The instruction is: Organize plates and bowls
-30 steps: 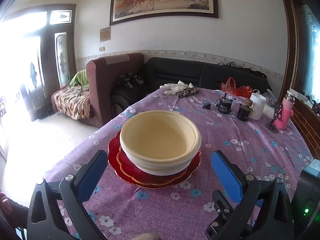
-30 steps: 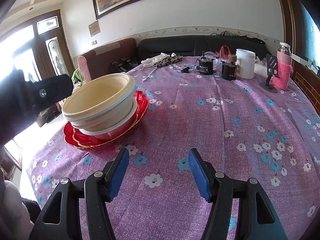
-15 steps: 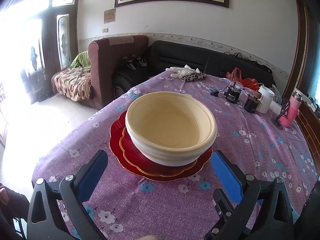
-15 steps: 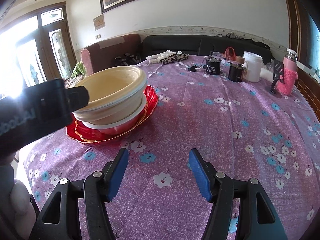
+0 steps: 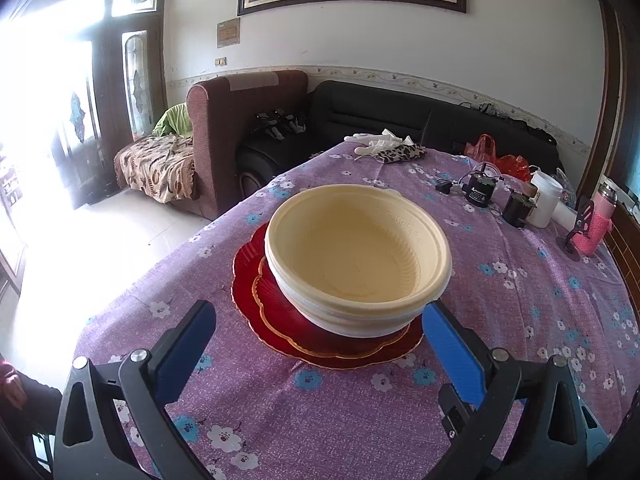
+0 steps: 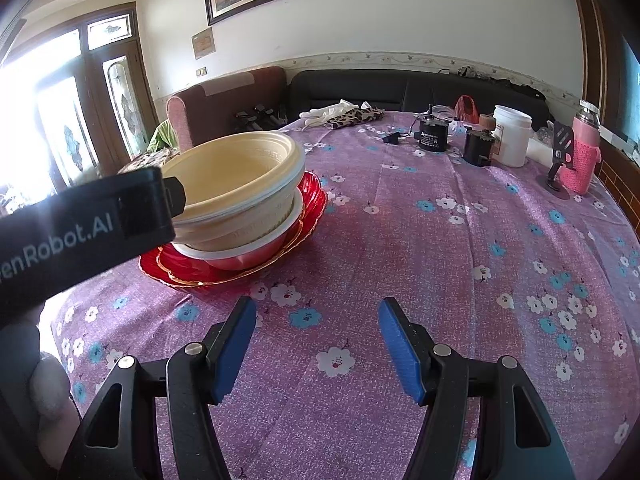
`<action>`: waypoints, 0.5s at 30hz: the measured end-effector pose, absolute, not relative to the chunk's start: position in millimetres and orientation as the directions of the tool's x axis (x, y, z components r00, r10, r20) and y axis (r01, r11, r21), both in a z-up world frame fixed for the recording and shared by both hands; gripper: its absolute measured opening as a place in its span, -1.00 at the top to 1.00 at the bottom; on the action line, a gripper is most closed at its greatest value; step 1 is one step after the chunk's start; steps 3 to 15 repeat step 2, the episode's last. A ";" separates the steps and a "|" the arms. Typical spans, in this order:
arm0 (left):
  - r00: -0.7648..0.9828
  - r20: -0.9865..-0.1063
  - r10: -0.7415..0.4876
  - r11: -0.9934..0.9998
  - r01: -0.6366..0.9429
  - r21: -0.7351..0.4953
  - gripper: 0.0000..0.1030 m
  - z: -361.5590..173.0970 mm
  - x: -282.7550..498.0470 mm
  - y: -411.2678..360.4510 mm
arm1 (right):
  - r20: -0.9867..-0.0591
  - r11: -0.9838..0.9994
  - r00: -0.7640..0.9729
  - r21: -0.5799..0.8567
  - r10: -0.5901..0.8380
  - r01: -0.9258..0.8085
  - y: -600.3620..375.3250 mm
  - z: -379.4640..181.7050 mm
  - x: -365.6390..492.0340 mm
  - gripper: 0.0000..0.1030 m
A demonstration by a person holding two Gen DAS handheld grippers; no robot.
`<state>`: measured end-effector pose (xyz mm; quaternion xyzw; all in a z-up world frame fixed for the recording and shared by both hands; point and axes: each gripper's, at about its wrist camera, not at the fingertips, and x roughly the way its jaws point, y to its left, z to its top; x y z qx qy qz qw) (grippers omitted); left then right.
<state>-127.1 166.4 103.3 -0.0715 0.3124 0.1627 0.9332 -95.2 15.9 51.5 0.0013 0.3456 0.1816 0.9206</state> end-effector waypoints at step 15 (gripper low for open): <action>0.749 -0.610 0.258 0.940 -0.341 -0.021 -1.00 104.7 -126.1 162.2 | -0.636 0.935 0.692 0.151 0.341 -0.322 9.6 52.6 -92.9 -0.33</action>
